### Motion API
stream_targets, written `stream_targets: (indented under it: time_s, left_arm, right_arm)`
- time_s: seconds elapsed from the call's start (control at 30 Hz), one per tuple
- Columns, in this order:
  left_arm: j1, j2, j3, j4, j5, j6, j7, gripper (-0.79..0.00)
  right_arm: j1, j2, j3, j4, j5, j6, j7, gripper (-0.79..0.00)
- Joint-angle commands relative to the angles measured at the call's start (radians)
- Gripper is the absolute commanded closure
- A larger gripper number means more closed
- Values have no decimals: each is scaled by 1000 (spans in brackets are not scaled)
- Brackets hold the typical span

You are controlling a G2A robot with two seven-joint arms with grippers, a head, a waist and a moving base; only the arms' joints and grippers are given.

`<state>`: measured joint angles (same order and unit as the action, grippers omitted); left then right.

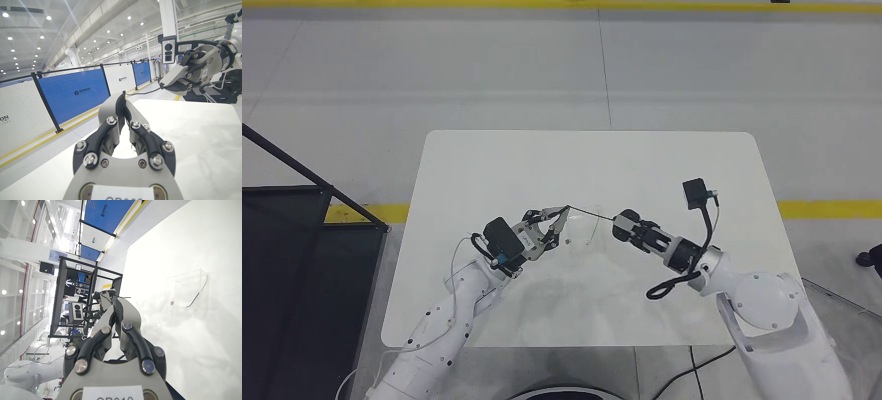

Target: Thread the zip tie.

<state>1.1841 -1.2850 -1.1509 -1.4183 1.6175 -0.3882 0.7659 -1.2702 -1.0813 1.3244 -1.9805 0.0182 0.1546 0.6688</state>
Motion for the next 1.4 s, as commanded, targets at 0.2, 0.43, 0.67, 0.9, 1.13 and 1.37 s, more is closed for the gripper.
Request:
stream_targets:
  time_s: [0.2,0.43,0.67,0.9,1.13,1.37]
  left_arm:
    - [0,0,0,0,0,0,0,0]
    - [0,0,0,0,0,0,0,0]
    - [0,0,0,0,0,0,0,0]
    - [0,0,0,0,0,0,0,0]
    - [0,0,0,0,0,0,0,0]
    - [0,0,0,0,0,0,0,0]
  right_arm:
    - [-1,0,-2,1,3,-12,0,0]
    - [-30,2,15,-8,8,-43,-3,0]
    - [-50,4,29,-11,18,-77,1,0]
    - [-48,5,25,-16,3,-66,9,0]
    - [-26,4,14,-8,5,-40,9,0]
    - [-14,3,10,-4,7,-22,10,0]
